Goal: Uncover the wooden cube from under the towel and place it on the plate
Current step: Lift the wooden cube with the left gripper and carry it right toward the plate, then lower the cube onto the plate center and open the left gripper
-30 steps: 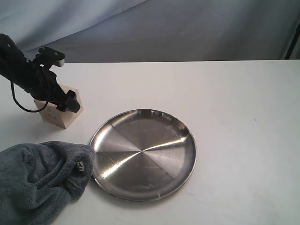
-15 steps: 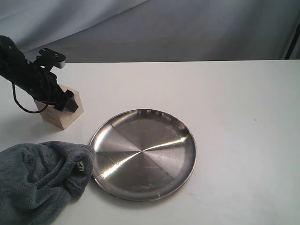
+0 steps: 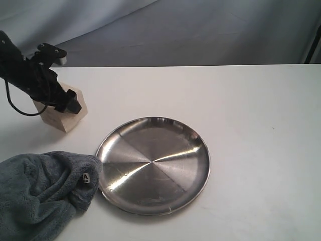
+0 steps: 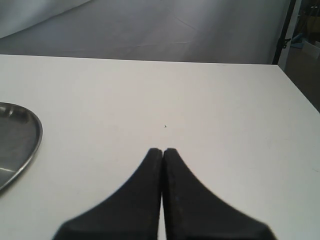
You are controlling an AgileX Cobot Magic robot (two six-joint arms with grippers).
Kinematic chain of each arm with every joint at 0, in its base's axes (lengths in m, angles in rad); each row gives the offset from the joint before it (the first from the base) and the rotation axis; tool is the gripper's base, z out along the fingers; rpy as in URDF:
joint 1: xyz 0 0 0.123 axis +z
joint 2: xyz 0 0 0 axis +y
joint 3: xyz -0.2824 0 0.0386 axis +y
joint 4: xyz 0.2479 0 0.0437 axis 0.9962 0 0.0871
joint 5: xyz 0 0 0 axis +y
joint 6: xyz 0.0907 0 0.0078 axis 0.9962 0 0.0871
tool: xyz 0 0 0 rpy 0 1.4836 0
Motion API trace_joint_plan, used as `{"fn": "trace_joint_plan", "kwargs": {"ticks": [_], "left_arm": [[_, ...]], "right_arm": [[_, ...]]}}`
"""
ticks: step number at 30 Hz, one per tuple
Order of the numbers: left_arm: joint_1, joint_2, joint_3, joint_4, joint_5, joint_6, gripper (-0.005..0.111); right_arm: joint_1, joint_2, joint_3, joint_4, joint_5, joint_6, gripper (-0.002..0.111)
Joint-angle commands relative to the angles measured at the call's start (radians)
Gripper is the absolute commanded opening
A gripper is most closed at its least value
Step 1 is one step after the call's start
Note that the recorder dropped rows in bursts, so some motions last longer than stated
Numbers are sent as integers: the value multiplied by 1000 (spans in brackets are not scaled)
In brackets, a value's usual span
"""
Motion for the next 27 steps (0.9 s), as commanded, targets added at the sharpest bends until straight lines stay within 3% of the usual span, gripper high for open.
{"fn": "trace_joint_plan", "kwargs": {"ticks": [1,7,19,27], "left_arm": [[-3,-92,-4,-56,4,1,0],[-62,-166,-4,-95,38,29,0],[-341,-156,-4,-64,40,58,0],[-437,-95,-2,-53,41,57,0]], "right_arm": [[0,-3,3,1,-8,-3,0],[0,-3,3,1,-8,-3,0],[0,-3,3,1,-8,-3,0],[0,-3,3,1,-8,-3,0]]}}
